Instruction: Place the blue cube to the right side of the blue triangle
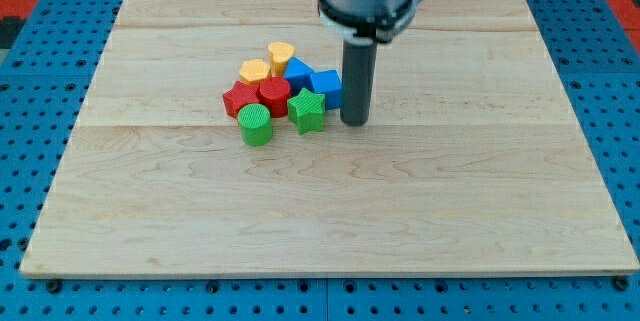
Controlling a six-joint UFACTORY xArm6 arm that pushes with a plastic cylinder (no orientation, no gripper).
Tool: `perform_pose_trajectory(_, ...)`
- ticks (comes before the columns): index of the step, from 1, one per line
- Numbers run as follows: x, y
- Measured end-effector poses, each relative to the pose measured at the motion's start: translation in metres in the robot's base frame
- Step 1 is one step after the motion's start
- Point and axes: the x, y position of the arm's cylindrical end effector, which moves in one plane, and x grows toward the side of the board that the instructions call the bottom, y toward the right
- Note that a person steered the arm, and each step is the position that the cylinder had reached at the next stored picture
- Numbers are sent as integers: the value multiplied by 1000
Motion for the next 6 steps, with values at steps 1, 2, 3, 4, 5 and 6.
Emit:
perform_pose_trajectory(1,-16,9)
perform_pose_trajectory(2,10,23)
perform_pose_trajectory(3,-11,-9)
perform_pose_trajectory(4,-11,-51)
perform_pose_trajectory(5,-7,-79)
perform_pose_trajectory(6,-40,-71)
